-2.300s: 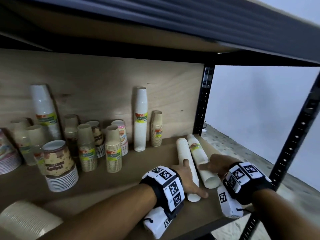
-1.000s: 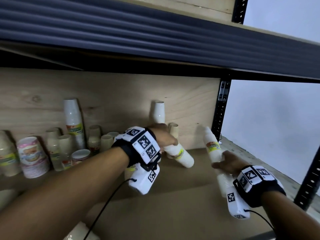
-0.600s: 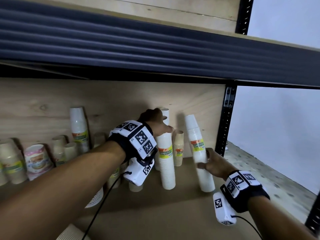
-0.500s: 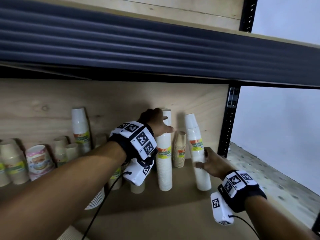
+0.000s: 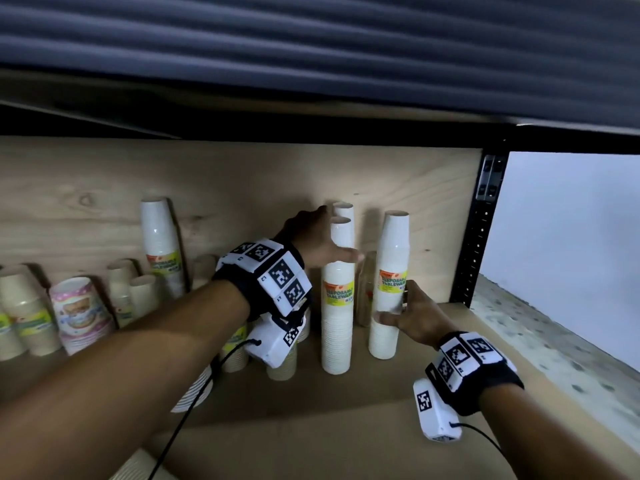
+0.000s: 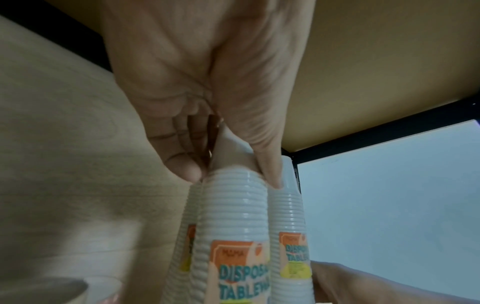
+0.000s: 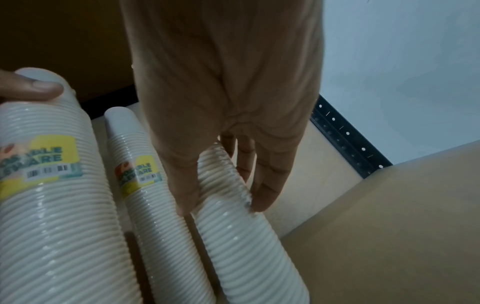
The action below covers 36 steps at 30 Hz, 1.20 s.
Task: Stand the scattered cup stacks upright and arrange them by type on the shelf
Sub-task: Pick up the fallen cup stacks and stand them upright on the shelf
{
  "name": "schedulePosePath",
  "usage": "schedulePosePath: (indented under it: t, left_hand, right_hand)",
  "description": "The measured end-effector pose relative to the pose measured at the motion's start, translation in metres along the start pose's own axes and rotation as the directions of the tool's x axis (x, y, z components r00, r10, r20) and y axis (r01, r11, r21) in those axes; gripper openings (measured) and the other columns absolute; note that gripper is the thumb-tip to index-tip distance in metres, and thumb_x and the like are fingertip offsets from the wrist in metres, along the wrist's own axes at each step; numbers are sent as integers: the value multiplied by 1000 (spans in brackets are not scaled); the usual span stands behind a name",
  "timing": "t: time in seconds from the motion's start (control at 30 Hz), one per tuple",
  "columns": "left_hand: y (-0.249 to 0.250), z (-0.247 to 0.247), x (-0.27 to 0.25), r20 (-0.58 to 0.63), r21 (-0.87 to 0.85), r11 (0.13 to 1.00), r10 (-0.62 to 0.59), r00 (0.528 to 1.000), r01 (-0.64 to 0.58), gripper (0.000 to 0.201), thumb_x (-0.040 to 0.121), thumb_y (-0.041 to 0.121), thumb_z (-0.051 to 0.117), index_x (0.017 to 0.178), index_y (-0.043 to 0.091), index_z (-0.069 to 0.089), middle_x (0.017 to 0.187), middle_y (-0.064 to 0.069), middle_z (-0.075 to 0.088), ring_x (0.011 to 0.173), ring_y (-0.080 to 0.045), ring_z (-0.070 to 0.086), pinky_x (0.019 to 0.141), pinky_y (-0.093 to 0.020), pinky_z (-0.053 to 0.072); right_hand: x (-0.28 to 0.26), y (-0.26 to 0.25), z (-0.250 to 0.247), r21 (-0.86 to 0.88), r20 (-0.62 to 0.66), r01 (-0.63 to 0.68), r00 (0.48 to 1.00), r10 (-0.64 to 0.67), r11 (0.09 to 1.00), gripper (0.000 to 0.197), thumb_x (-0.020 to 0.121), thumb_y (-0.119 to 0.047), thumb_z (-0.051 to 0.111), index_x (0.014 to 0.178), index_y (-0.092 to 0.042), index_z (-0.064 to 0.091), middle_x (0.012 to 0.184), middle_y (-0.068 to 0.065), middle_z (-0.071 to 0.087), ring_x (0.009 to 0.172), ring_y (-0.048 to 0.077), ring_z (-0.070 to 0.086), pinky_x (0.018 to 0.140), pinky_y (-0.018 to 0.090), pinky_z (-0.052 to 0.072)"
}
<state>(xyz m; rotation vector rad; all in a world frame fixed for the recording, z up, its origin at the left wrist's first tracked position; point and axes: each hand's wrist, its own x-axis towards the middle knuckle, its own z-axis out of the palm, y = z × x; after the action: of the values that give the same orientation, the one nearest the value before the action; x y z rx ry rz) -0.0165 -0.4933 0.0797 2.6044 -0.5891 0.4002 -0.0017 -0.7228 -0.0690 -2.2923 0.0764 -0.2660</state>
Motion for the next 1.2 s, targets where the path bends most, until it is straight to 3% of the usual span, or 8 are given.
schedulePosePath:
  t: [0.2,0.57,1.07,1.2]
  left_hand:
    - [1,6,-2,23,23,999,23,999,-24,83,68,62,74,132,22,39,124,5,60,105,-16,60,74,-23,40]
    - [0,10,-2,6,35,999,-6,1000,6,82,71,57,74,131,16,37,123,-3,59,106,-21,60,73,-25,40]
    - [0,16,-2,-26,56,998,4,1000,-2,84,72,59,72,132,13,35,125,-4,59,107,-22,61,79,-29,48]
    - [0,17,-3,-29,44,999,-8,1000,10,84,73,58,71,132,13,33,125,-4,59,106,-22,61,75,-28,46]
  right_hand:
    - [1,4,-2,25,18,-30,999,29,999,71,60,-44,85,115,-29,43,110,-6,63,102,19,63,87,48,56]
    - [-1,4,-1,25,37,-30,999,29,999,71,59,-49,84,117,-30,47,116,-7,64,106,16,62,90,46,55]
    - [-3,0,2,-45,42,-28,999,30,999,64,72,-46,78,121,-20,46,120,-2,60,109,20,61,91,46,54]
    - [-2,1,5,-44,43,-24,999,26,999,66,74,-45,76,125,-17,44,124,0,60,111,21,60,91,46,54]
